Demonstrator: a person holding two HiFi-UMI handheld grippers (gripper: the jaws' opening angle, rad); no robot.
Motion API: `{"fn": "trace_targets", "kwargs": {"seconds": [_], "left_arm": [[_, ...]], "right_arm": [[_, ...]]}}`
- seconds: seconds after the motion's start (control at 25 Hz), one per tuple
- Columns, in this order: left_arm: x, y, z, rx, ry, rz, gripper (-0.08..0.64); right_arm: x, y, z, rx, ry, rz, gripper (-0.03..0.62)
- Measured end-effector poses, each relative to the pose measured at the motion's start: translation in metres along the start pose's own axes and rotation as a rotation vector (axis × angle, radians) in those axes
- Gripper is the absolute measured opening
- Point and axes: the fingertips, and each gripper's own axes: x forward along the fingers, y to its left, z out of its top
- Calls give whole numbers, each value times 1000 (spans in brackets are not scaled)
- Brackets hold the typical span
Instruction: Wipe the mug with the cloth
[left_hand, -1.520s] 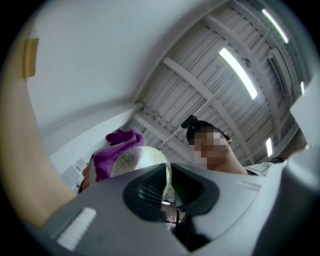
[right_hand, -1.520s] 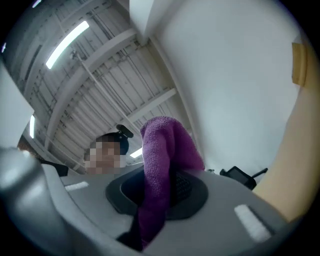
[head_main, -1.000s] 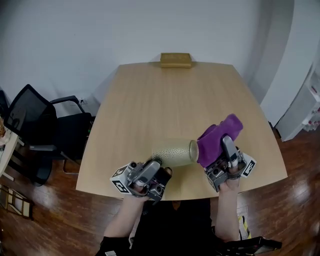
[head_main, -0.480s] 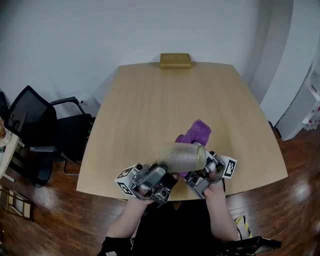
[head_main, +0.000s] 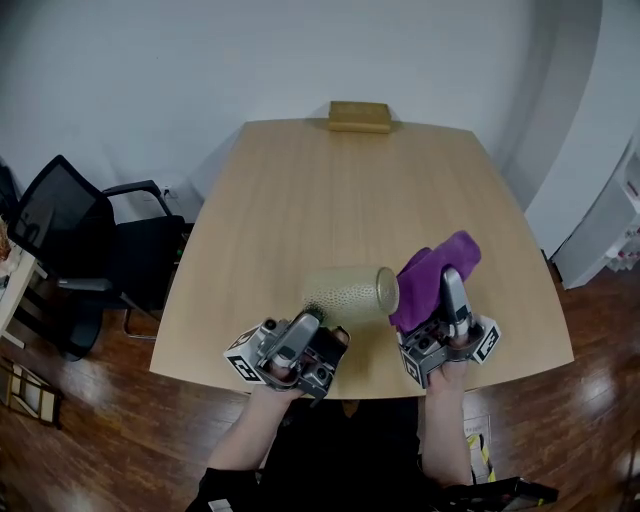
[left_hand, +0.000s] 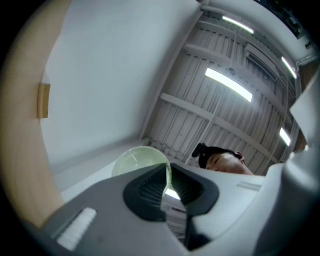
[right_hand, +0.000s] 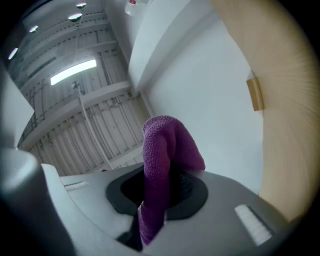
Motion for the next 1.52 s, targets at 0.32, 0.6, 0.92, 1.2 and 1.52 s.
{"fn": "trace_targets", "kwargs": {"seconds": [0.32,0.6,0.92,1.2,1.52], "left_arm": [[11,-1,-27,-47,53,-51,48],[6,10,-15,-11,-12,21,48],[-10,20,20,45,-131,77,48],[4,14,4,-1,-121,11,46],[-2,22,1,-12,-98,56,46]], "right_arm": [[13,-9,-53,191,108,48,55],[-15,-72,-88,58,266,-280,55],[3,2,-17,-48,28,-5,55],[10,-15,-66,16,122,-25,54],[-19,-73,-96,-191,435,-363,54]]}}
